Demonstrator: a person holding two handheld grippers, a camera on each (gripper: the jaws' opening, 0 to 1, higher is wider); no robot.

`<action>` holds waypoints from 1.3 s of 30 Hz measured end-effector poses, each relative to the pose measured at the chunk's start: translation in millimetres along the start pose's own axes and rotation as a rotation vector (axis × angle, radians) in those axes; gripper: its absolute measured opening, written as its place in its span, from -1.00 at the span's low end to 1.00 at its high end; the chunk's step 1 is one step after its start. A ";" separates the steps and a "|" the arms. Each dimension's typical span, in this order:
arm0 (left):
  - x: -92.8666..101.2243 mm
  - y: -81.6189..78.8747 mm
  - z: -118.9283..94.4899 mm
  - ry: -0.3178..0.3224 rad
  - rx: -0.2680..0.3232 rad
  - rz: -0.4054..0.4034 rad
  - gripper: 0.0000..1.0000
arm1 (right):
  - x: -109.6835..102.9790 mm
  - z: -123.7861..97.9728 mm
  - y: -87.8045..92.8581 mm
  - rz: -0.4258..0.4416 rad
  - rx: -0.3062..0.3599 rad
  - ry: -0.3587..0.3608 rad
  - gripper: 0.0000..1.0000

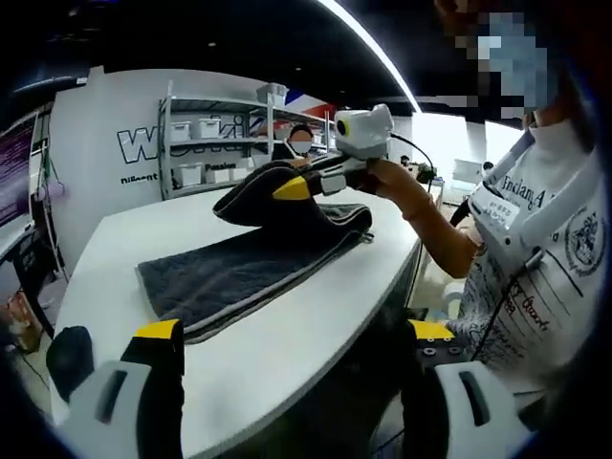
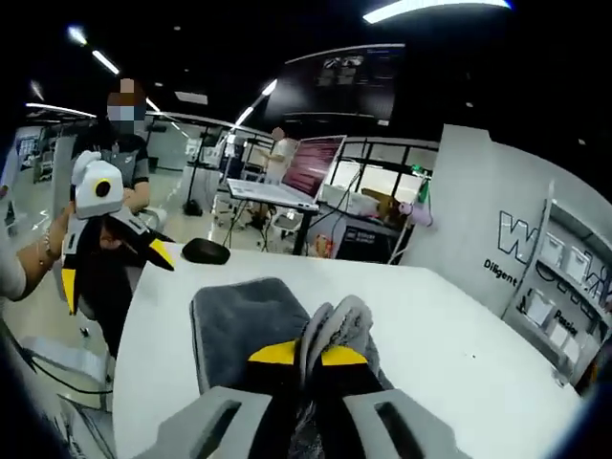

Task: Fold the towel on the table until its edges align and the towel forms a compact rectangular stack.

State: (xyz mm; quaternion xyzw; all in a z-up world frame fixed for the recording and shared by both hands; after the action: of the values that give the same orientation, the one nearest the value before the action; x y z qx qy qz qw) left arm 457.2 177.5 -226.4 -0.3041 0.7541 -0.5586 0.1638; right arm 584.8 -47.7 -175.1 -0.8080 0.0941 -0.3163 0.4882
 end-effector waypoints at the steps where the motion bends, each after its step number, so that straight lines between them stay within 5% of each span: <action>1: -0.8 0.4 -1.9 -0.004 0.000 -0.002 0.99 | -1.8 3.4 -1.7 -0.004 -0.001 -0.006 -0.90; 10: -9.0 2.6 -12.3 -0.033 -0.010 -0.010 0.99 | -14.0 37.0 -38.8 -0.033 0.064 -0.059 -0.91; 19: -12.3 4.3 -22.0 -0.072 -0.026 0.001 0.99 | -50.6 75.5 -64.4 -0.104 0.091 -0.179 -0.91; 29: -11.5 6.2 -32.6 -0.091 -0.011 -0.005 0.99 | -78.4 111.6 -49.2 -0.140 0.025 -0.262 -0.91; 34: -11.6 7.5 -32.6 -0.097 -0.017 -0.006 0.99 | -99.4 125.3 -30.2 -0.182 -0.060 -0.355 -0.89; 39: -9.7 6.6 -31.4 -0.093 -0.015 -0.006 0.99 | -106.4 131.6 -22.0 -0.188 -0.093 -0.372 -0.75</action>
State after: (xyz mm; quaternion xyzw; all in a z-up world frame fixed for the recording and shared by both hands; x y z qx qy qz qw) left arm 444.4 208.2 -223.4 -0.3333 0.7487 -0.5389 0.1948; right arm 577.4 108.5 -243.6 -0.8793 -0.0588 -0.2012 0.4277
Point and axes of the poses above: the point that each gripper's makers call its tool centre point, and the gripper's own axes: z roughly forward along the fingers, x roughly to its right, y roughly out of its underside, the point moved 7 cm from there along -z, roughly backward along the fingers, and after that the axes turned 7 degrees about -z, right-handed, at the moved point
